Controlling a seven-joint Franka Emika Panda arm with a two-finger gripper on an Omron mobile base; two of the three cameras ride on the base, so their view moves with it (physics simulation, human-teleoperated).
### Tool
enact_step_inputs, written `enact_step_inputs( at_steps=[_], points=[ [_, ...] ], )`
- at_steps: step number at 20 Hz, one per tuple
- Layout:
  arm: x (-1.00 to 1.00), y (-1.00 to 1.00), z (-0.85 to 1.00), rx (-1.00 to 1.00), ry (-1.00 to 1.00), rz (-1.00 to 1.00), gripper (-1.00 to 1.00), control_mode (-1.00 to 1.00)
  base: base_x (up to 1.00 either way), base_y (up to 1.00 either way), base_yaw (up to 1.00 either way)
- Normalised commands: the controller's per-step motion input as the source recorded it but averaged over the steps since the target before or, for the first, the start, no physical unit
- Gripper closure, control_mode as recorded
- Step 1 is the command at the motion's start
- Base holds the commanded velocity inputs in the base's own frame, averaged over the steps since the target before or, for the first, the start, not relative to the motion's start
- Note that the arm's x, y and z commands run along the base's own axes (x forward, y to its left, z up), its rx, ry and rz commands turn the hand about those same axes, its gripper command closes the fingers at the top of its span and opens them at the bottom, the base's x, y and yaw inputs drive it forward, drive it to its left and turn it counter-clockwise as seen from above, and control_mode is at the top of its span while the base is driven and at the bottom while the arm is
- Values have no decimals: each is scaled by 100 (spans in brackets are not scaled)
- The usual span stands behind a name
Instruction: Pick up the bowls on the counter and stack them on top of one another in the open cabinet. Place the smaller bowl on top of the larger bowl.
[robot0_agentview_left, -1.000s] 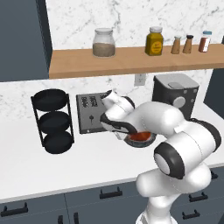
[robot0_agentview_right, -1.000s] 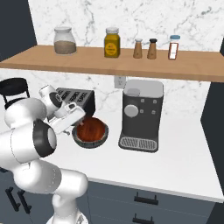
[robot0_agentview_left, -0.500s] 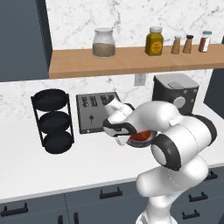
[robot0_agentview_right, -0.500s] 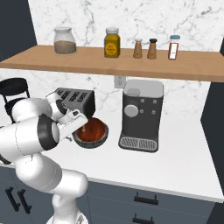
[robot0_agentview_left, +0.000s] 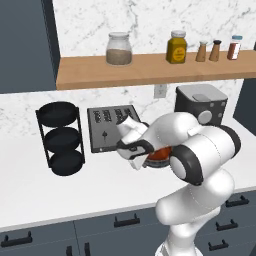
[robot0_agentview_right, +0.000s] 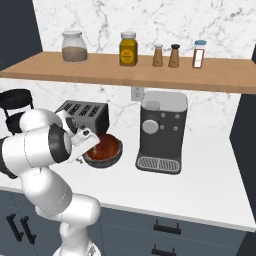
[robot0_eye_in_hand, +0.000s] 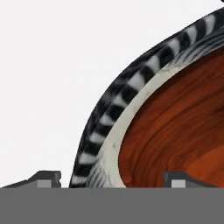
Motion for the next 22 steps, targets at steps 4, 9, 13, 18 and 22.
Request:
enact_step_inputs(
  at_steps=[4, 9, 13, 18, 22],
  points=[
    [0, 0, -1, 0, 0, 0, 100, -100, 0, 0, 0],
    [-1, 0, -5, 0, 0, 0, 100, -100, 0, 0, 0],
    [-29, -1, 7, 0, -6, 0, 100, -100, 0, 0, 0],
    [-55, 30, 97, -4, -35, 6, 100, -100, 0, 0, 0],
    [-48, 53, 100, -13, -30, 20, 100, -100, 0, 0, 0]
  ],
)
